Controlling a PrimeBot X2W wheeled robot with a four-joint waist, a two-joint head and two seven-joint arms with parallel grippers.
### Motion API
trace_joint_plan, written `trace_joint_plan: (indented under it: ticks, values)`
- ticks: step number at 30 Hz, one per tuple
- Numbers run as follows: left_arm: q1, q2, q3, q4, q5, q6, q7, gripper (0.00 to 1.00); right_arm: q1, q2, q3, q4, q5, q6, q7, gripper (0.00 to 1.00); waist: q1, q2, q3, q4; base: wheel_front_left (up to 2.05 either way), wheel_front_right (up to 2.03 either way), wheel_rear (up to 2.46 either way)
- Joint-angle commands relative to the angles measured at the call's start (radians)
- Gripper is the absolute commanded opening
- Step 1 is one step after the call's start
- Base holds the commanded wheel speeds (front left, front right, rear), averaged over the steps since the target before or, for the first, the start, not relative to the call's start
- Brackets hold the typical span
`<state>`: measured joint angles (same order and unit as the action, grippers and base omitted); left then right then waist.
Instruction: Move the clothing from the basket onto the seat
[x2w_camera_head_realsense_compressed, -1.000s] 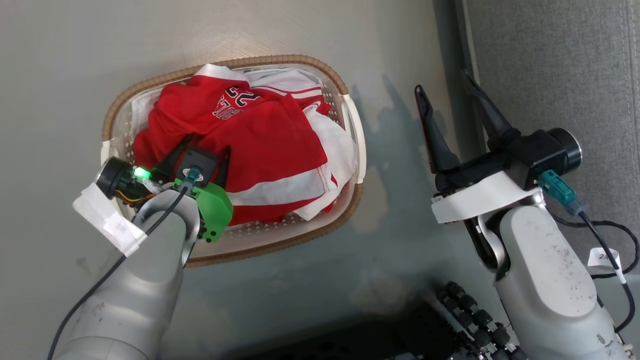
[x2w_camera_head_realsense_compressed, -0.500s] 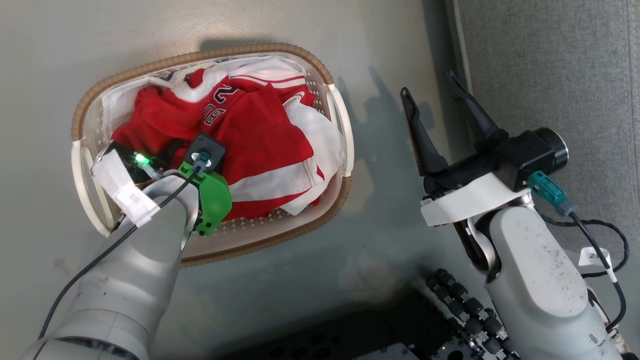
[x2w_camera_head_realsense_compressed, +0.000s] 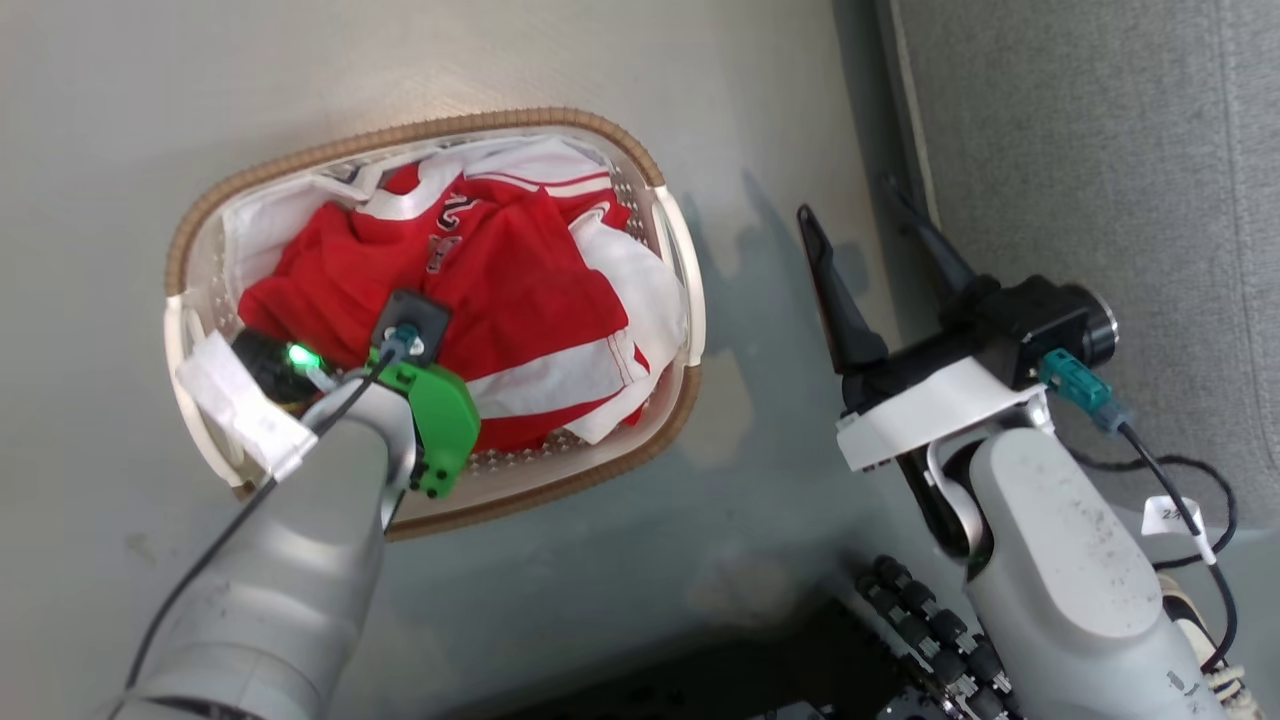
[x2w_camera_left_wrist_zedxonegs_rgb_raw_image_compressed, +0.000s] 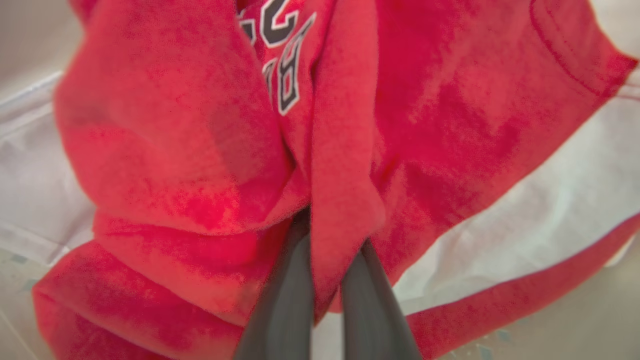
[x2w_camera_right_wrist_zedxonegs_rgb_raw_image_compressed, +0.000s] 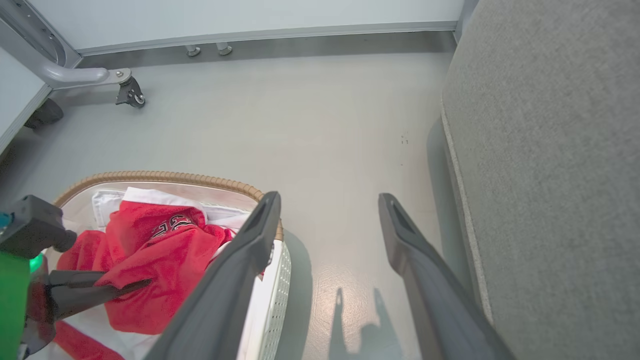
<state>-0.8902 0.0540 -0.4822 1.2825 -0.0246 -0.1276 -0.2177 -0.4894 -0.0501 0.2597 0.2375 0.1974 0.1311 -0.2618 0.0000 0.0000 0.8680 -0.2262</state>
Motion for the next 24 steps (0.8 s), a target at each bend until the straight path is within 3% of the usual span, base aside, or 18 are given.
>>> trace_joint_plan:
  ticks: [1,15,24]
  values:
    - [0.031,-0.001,-0.01,-0.003,-0.031,-0.004,-0.011,0.0,0.019,-0.003,0.0,0.018,0.02,-0.001,-0.005,1.0,0.0,0.0,-0.049,0.006,0.0,0.0,0.0]
    - [0.204,0.001,-0.217,-0.194,-0.378,-0.004,-0.048,0.0,0.107,-0.003,-0.031,0.069,0.006,-0.001,-0.005,1.0,0.0,0.0,-0.294,0.078,0.0,0.0,0.0]
    - [0.306,0.048,-0.216,-0.396,-0.445,-0.004,-0.049,0.0,0.176,-0.01,-0.055,0.088,0.004,-0.001,-0.005,1.0,0.0,0.0,-0.446,0.128,0.0,0.0,0.0]
